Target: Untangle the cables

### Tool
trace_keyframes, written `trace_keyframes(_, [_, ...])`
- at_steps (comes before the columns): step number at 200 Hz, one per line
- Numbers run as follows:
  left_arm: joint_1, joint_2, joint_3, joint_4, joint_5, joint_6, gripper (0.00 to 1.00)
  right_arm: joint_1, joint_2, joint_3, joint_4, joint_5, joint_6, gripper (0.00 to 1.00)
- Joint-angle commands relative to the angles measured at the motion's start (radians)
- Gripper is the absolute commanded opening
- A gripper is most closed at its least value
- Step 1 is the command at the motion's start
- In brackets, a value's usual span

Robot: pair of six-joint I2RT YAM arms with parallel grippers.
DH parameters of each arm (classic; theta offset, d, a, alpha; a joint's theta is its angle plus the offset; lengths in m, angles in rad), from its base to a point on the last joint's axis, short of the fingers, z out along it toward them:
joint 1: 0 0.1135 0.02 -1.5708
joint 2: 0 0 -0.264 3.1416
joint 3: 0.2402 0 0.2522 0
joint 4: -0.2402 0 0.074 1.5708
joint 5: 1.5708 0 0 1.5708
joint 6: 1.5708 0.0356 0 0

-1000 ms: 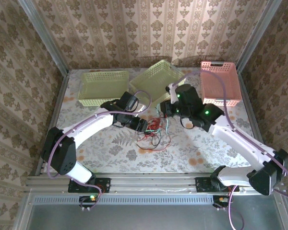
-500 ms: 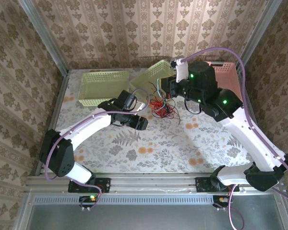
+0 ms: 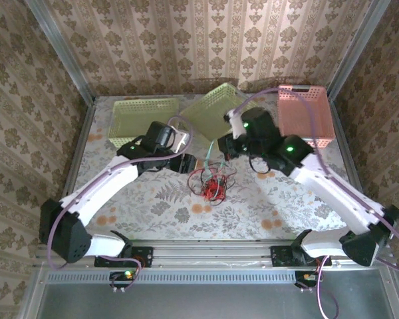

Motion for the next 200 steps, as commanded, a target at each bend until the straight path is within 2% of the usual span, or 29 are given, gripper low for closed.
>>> trace_keyframes(1, [0.04, -0.066, -0.037, 0.051, -0.039, -0.023, 0.74, -0.004, 0.03, -0.113, -0.031, 0.072, 0.018, 0.0])
trace_keyframes(26, [0.059, -0.067, -0.052, 0.077, 0.006, -0.036, 0.75, 0.001, 0.022, -0.133, -0.038, 0.152, 0.008, 0.0])
trace_keyframes(52, [0.058, -0.014, -0.023, 0.049, 0.06, -0.037, 0.75, 0.003, -0.044, -0.058, -0.017, 0.186, -0.021, 0.0])
trace_keyframes(78, [0.058, 0.007, -0.016, 0.058, 0.096, -0.047, 0.75, 0.009, -0.059, 0.148, -0.002, 0.147, -0.058, 0.0])
trace_keyframes(112, [0.063, 0.006, -0.019, 0.063, 0.094, -0.05, 0.75, 0.024, 0.019, 0.504, -0.017, 0.122, -0.104, 0.0])
trace_keyframes(140, [0.064, 0.003, -0.019, 0.064, 0.093, -0.049, 0.75, 0.03, 0.069, 0.677, -0.032, 0.108, -0.119, 0.0])
trace_keyframes(170, [0.065, 0.003, -0.019, 0.066, 0.097, -0.05, 0.75, 0.042, 0.068, 0.705, -0.001, 0.153, -0.139, 0.0])
trace_keyframes(200, [0.07, 0.0, -0.02, 0.069, 0.093, -0.055, 0.75, 0.042, 0.069, 0.737, 0.027, 0.28, -0.182, 0.0])
